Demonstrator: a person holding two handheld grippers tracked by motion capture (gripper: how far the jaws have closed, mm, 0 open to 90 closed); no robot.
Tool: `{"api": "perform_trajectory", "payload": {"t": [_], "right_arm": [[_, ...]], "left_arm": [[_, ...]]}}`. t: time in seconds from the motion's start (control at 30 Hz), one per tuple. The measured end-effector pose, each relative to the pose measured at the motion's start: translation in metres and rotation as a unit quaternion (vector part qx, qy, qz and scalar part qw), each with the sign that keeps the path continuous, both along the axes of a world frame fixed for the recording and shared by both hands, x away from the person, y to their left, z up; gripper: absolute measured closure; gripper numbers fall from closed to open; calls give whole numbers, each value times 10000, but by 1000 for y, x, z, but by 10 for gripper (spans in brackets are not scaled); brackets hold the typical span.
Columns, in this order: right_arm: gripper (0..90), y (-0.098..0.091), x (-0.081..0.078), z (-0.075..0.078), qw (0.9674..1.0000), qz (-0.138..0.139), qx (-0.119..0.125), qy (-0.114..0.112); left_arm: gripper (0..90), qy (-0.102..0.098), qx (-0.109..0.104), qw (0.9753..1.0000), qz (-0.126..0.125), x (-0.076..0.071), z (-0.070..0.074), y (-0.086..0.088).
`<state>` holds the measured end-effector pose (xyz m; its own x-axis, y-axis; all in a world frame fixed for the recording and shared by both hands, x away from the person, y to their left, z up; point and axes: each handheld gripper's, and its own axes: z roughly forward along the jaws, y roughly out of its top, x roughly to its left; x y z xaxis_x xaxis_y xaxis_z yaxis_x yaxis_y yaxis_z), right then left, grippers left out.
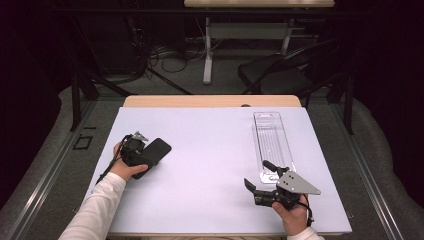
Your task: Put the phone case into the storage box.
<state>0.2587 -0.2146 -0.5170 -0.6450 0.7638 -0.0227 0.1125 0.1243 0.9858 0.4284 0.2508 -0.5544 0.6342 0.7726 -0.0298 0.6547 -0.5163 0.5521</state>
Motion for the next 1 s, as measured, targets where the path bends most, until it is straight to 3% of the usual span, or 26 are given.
{"api": "perform_trajectory", "payload": {"t": [1.0], "right_arm": [[138,0,0,0,10000,-4,-9,12]], "left_arm": [[139,21,-36,10000,76,0,1,0]]}}
